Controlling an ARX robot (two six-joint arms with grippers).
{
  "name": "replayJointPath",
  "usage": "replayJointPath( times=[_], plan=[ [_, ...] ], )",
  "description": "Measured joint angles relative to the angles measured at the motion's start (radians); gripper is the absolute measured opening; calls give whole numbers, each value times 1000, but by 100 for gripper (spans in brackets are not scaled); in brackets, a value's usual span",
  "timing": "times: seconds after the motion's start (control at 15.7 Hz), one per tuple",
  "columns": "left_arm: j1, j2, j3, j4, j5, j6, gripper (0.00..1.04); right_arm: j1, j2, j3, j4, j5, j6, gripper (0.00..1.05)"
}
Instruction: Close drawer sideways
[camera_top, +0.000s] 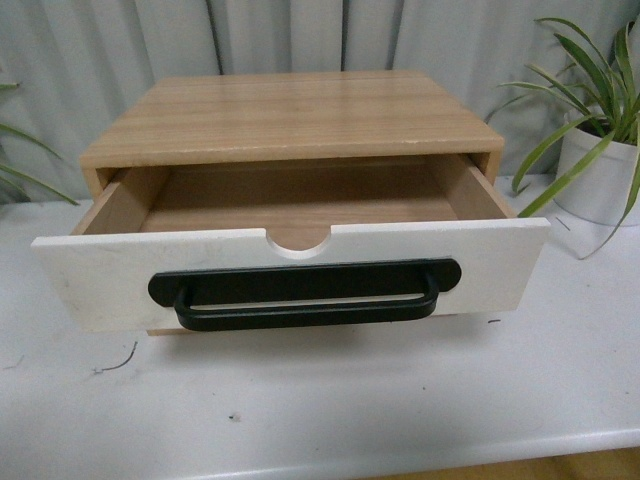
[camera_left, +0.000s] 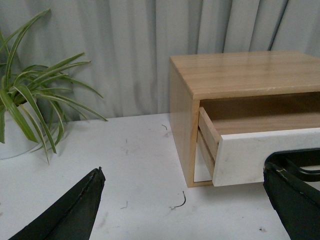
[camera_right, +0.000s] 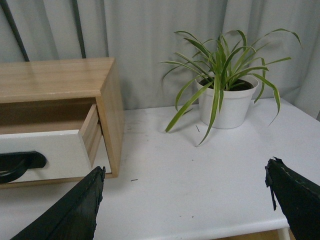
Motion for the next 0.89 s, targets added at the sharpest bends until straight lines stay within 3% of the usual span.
replayJointPath(
  times=[0.89],
  plan=[
    [0, 0, 0, 0, 0, 0, 98, 0, 0, 0, 0, 0, 0, 98]
  ],
)
